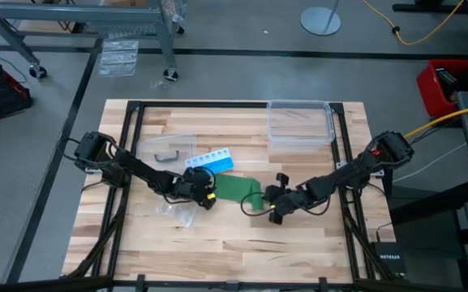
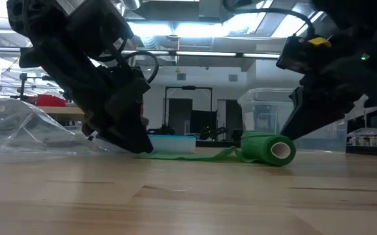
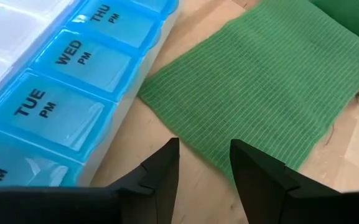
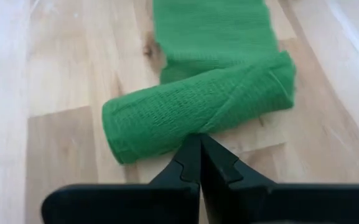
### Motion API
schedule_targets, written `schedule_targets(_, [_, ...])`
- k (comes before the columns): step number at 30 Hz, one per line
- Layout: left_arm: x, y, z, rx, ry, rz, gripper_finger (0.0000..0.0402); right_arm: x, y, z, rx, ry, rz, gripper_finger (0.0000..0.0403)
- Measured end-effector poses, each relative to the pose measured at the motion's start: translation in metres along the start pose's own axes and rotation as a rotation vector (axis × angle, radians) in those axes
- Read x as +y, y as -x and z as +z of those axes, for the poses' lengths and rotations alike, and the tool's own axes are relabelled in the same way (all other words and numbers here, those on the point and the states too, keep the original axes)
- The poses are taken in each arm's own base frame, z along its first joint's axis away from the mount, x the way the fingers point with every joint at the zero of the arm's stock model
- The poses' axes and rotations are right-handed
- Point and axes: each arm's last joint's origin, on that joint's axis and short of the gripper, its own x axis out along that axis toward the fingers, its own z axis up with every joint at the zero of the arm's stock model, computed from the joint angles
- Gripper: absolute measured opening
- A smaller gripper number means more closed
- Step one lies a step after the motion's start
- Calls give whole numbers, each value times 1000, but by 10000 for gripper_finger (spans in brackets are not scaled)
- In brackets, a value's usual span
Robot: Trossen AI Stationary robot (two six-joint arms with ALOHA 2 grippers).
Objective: Roll bandage
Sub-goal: Roll the green bandage
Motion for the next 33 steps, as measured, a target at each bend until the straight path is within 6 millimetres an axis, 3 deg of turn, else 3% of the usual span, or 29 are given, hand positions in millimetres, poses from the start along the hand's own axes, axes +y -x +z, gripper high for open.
schedule_targets(10, [-5, 6, -11, 39, -2, 2, 136, -2, -3, 15, -93, -52, 58, 1])
schedule_targets(24, [-19, 20, -31, 81, 15, -47, 136, -2, -3, 13, -74, -46, 68, 1])
schedule_targets(33, [-20, 14, -16, 39, -17, -32, 136, -3, -3, 12, -69, -42, 42, 1])
